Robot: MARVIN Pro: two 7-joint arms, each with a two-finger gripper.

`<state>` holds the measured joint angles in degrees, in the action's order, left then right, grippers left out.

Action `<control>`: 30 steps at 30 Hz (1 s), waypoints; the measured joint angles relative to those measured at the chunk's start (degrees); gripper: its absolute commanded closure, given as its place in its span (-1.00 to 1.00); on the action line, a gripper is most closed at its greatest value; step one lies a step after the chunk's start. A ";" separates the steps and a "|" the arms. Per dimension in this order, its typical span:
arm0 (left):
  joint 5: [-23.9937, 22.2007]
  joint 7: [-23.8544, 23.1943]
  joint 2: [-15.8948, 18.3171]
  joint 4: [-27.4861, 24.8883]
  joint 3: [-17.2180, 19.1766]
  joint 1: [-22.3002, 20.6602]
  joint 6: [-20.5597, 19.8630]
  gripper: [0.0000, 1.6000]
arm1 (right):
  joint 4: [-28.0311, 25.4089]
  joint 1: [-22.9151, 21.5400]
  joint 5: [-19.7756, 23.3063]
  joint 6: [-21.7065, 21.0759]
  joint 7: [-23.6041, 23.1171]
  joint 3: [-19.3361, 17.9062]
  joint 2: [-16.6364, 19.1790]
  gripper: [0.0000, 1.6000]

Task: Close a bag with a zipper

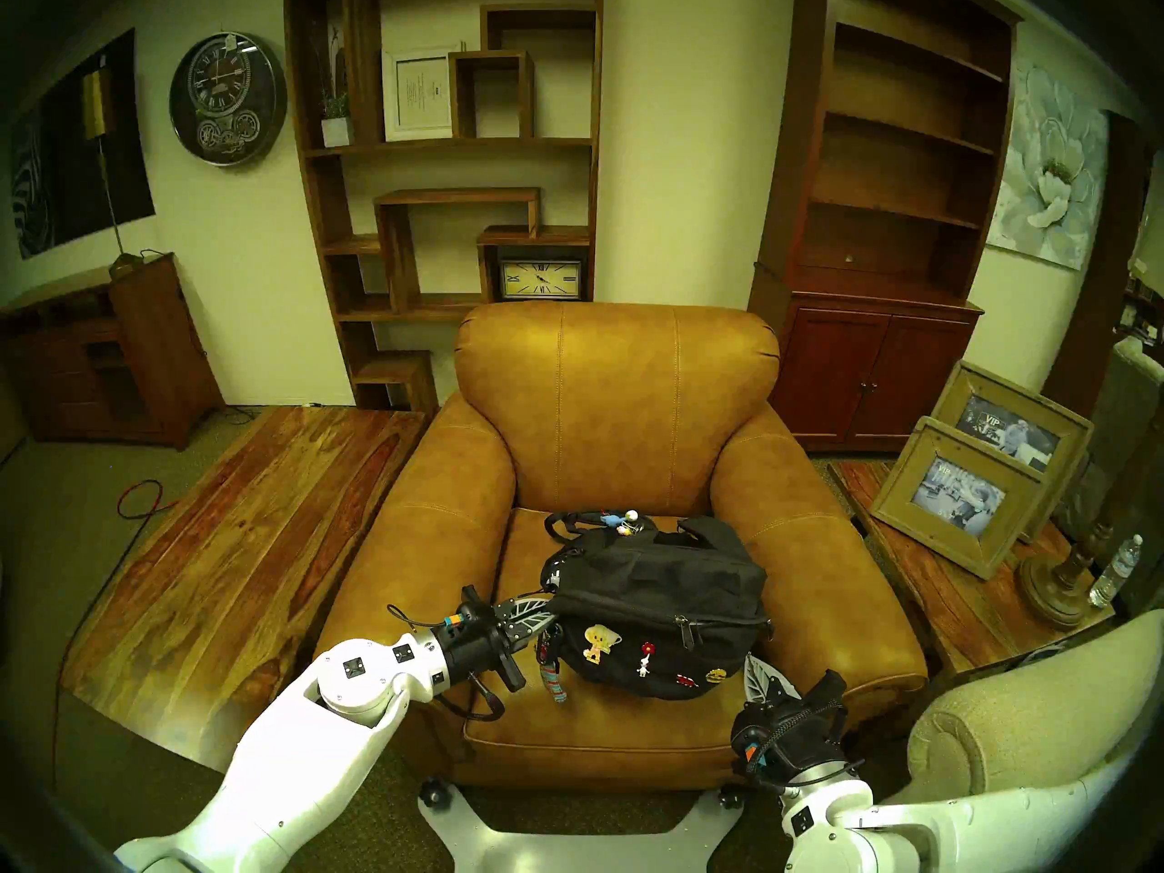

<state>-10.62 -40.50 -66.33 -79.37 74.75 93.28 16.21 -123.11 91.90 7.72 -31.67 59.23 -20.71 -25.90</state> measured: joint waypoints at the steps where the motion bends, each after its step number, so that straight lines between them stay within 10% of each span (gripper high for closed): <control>1: 0.00 0.01 0.02 -0.02 0.03 0.01 -0.05 1.00 | -0.02 0.04 -0.08 0.08 0.09 0.00 -0.08 1.00; 4: -0.02 -0.01 0.08 -0.19 0.10 0.09 -0.23 1.00 | -0.53 0.23 -0.53 0.25 0.40 0.05 -0.49 1.00; 5: -0.07 -0.08 0.10 -0.26 0.11 0.14 -0.28 0.41 | -0.92 0.30 -0.74 0.31 0.40 0.14 -0.63 1.00; 7: -0.21 -0.28 0.16 -0.44 0.11 0.24 -0.33 0.41 | -1.57 0.37 -1.14 0.50 0.37 0.43 -0.83 1.00; 8: -0.35 -0.49 0.23 -0.60 0.12 0.32 -0.33 -0.12 | -1.96 0.37 -1.43 0.71 0.23 0.71 -0.87 0.15; 10: -0.69 -1.18 0.48 -1.10 0.31 0.52 -0.32 -0.12 | -2.68 0.32 -2.21 1.25 -0.62 1.46 -0.94 0.15; 11: -0.86 -1.37 0.56 -1.30 0.46 0.58 -0.28 -0.20 | -2.84 0.27 -2.48 1.44 -1.09 1.72 -0.95 -0.21; 30: -2.97 -3.53 0.98 -4.26 2.15 0.52 0.24 0.07 | -5.98 -2.75 -8.27 4.35 -9.77 4.12 -1.14 0.07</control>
<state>-13.59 -44.03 -65.35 -83.63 76.90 93.80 16.46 -129.09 89.15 -0.55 -27.32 49.46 -16.59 -27.04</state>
